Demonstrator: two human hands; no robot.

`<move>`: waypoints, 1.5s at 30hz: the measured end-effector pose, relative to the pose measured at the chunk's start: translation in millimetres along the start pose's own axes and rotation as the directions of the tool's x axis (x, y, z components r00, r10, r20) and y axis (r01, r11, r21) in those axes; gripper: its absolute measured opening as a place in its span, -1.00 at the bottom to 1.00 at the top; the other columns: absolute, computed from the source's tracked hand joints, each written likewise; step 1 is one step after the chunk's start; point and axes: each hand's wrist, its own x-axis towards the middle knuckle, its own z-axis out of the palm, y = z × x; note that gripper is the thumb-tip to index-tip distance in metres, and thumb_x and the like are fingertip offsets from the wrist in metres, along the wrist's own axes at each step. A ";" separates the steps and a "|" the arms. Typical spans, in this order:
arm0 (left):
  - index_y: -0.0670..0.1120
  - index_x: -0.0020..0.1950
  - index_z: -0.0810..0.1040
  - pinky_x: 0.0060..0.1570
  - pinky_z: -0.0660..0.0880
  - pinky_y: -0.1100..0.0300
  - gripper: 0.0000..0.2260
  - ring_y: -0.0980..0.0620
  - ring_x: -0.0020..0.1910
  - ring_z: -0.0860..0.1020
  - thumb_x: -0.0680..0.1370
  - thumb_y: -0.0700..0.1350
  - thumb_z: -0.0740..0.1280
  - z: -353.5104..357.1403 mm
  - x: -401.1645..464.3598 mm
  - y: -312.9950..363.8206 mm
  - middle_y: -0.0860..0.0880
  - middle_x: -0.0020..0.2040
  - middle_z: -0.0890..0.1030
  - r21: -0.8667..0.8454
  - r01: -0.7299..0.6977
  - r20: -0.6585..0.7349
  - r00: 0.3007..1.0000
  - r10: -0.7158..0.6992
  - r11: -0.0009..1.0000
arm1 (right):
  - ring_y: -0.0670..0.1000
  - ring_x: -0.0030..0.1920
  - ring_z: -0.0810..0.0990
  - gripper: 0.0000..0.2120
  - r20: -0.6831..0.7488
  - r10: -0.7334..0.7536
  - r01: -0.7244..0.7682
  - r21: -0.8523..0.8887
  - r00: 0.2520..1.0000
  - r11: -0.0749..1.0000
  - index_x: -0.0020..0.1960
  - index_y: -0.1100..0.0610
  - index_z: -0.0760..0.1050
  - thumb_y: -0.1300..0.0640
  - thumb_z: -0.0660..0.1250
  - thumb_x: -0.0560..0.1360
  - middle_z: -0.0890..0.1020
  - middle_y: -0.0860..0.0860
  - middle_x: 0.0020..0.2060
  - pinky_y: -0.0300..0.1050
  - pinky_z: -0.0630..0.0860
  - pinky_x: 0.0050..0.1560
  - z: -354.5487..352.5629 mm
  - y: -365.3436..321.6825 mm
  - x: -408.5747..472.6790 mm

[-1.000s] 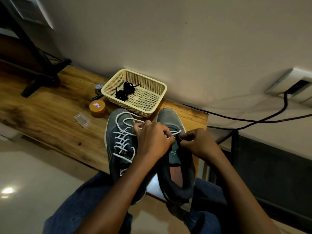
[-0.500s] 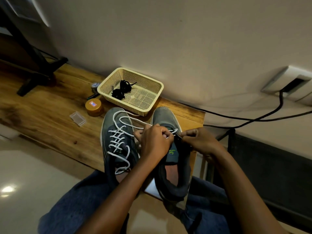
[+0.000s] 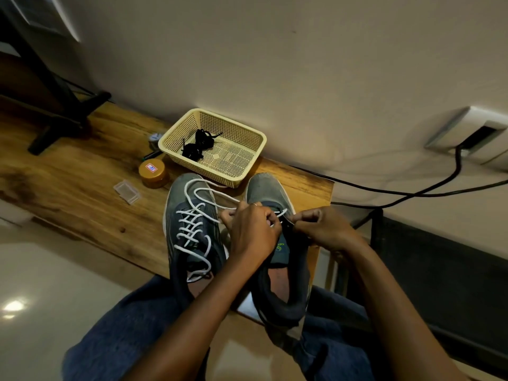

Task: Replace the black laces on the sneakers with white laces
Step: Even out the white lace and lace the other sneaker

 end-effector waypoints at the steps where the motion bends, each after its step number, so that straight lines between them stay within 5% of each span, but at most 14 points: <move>1: 0.05 -0.16 0.66 -0.01 0.05 0.10 -0.87 0.09 0.07 0.39 0.50 0.00 0.32 0.1 0.4 0.0 0.09 -0.16 0.58 -0.002 0.001 0.003 1.000 -0.001 1.000 | -0.13 -0.36 0.53 -0.84 -0.008 0.011 -0.011 0.012 1.000 1.000 -0.05 0.18 0.64 0.32 0.29 0.52 0.63 -0.01 -0.31 -0.32 0.46 -0.39 0.2 0.9 0.9; 7: 0.09 -0.15 0.65 -0.14 -0.03 0.15 -0.89 0.14 0.11 0.37 0.50 0.05 0.35 -3.9 6.0 -2.6 0.13 -0.30 0.49 -0.112 0.059 0.100 0.994 -0.047 0.992 | -0.06 -0.39 0.47 -0.88 -0.030 0.082 -0.079 0.092 0.996 0.993 -0.10 0.24 0.64 0.30 0.31 0.51 0.60 0.09 -0.33 -0.25 0.39 -0.40 -0.8 6.3 6.2; 15: 0.01 -0.21 0.61 0.01 0.09 0.10 -0.87 0.10 0.04 0.44 0.52 -0.01 0.34 -4.1 3.5 -0.1 0.12 -0.37 0.47 -0.113 0.075 0.083 0.994 -0.066 0.991 | -0.05 -0.40 0.49 -0.88 -0.022 0.144 -0.138 0.180 0.989 0.974 -0.18 0.20 0.59 0.21 0.36 0.52 0.57 0.08 -0.35 -0.23 0.41 -0.37 -1.0 5.0 7.3; 20: 0.06 -0.33 0.50 -0.11 0.03 0.12 -0.79 0.06 0.00 0.47 0.50 0.01 0.37 -1.8 2.3 -0.7 0.14 -0.41 0.42 -0.151 0.107 0.070 0.993 -0.098 0.983 | -0.09 -0.44 0.47 -0.87 -0.023 0.119 -0.115 0.121 0.993 0.986 -0.09 0.25 0.61 0.19 0.34 0.53 0.57 0.07 -0.34 -0.33 0.36 -0.52 -1.9 5.7 7.9; 31: 0.06 -0.26 0.53 -0.11 0.02 0.13 -0.85 0.07 0.04 0.43 0.51 0.00 0.37 -1.2 0.0 0.3 0.13 -0.37 0.40 -0.191 0.112 0.062 0.993 -0.102 0.975 | -0.23 -0.56 0.43 -0.86 -0.002 0.064 -0.063 0.060 0.998 0.996 -0.01 0.28 0.61 0.28 0.28 0.55 0.57 0.05 -0.33 -0.40 0.30 -0.58 -3.8 2.9 4.6; 45: 0.09 -0.06 0.63 0.06 0.04 0.11 -0.87 0.12 0.11 0.40 0.57 0.01 0.29 -0.1 -2.6 -0.9 0.13 0.02 0.57 0.022 -0.108 -0.034 0.994 0.108 0.994 | -0.17 -0.19 0.59 -0.82 -0.029 -0.196 0.181 -0.274 0.980 0.945 -0.02 0.15 0.67 0.34 0.33 0.49 0.66 -0.03 -0.15 -0.49 0.47 -0.29 -0.7 6.7 5.6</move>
